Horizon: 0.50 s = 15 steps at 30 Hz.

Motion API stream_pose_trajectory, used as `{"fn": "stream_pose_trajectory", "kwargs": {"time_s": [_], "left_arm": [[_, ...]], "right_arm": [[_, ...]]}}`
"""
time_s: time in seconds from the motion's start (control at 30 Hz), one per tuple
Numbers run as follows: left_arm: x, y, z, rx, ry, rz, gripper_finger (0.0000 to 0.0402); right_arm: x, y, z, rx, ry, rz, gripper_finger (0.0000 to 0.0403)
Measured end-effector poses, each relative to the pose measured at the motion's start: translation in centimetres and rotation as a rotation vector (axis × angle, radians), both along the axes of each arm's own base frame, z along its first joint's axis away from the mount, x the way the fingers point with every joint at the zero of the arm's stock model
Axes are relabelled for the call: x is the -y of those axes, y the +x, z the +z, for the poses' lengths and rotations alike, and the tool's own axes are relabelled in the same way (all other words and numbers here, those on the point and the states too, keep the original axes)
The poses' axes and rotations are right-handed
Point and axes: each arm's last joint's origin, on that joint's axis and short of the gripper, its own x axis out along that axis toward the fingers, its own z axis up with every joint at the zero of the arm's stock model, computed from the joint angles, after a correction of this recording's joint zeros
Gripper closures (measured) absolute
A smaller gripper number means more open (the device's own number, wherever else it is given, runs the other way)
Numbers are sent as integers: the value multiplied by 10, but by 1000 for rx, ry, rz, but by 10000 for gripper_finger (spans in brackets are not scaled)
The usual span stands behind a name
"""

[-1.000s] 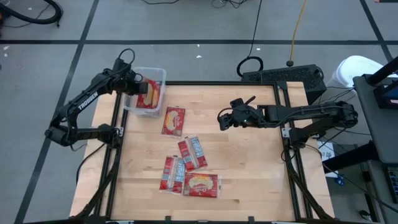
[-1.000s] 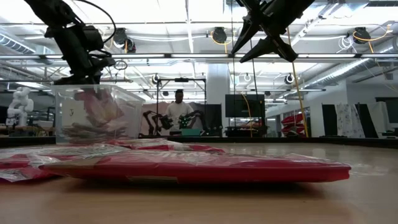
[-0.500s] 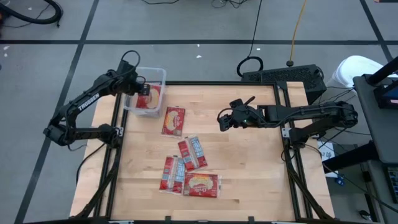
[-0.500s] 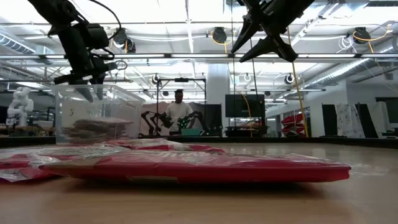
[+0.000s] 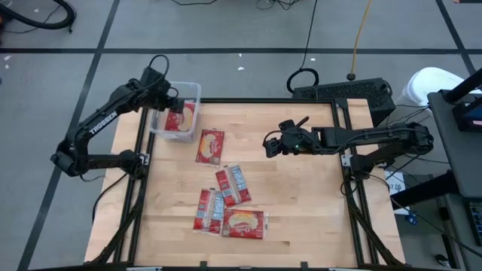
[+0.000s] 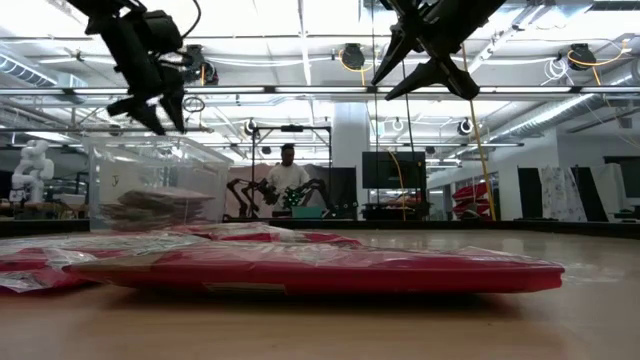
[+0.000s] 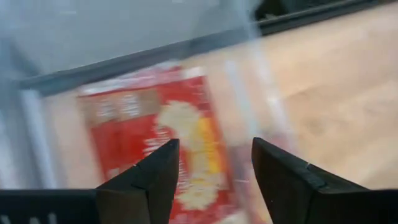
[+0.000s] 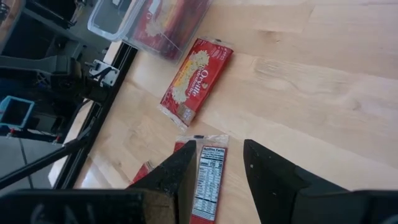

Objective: Sort popcorn bags into baskets
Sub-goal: Put the red popcorn bag into the transparent container

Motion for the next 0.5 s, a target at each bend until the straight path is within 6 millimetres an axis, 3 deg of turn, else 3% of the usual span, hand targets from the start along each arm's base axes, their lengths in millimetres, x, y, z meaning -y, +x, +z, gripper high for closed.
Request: {"fn": "stream_pose_trajectory", "kwargs": {"time_s": [0.27, 0.5], "left_arm": [[13, 16, 10, 131, -60, -200, 239], [47, 37, 28, 190, -57, -331, 263]], "right_arm": [[0, 0, 0, 3, 21, 5, 275], [-1, -1, -2, -17, 23, 9, 275]]}}
